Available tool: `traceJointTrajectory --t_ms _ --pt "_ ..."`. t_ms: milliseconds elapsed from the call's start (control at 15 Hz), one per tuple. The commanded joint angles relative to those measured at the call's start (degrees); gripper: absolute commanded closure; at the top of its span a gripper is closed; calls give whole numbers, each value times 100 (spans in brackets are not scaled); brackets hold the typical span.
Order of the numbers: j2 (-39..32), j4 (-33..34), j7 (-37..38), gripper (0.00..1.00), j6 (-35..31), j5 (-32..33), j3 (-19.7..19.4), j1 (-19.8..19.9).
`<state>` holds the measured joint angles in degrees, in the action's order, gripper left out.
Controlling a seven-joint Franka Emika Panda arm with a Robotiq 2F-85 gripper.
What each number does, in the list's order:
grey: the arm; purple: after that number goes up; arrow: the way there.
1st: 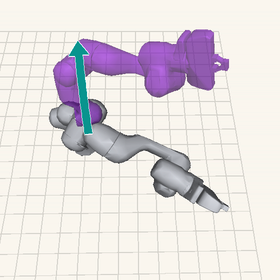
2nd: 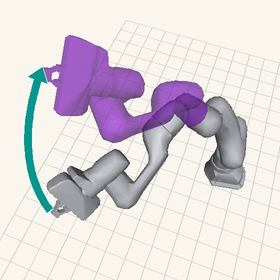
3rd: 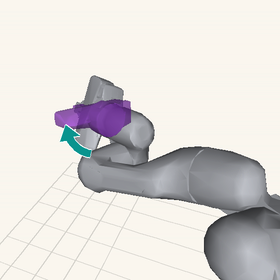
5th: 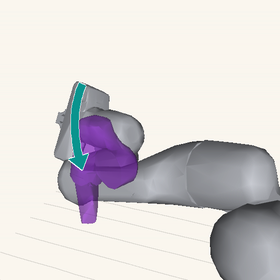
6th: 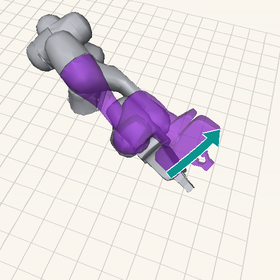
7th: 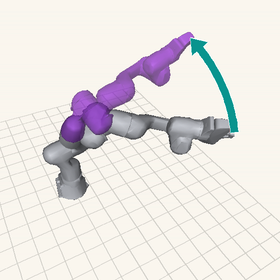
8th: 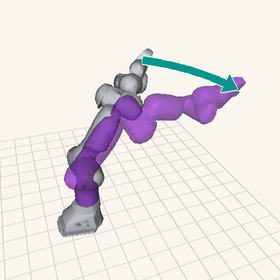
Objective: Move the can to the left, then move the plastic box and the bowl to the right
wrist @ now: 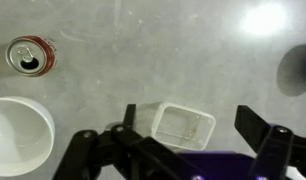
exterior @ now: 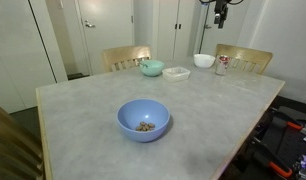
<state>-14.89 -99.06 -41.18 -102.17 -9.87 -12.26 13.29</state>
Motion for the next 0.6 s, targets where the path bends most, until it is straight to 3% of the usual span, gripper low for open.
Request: traceJointTrajectory --t_ms 0,267,533 --pt "-664 381 -18 0 -616 -252 127 341" --pt "-1241 696 63 0 -1409 -601 217 682" --pt "-1704 1098 212 0 -1770 -445 231 944"
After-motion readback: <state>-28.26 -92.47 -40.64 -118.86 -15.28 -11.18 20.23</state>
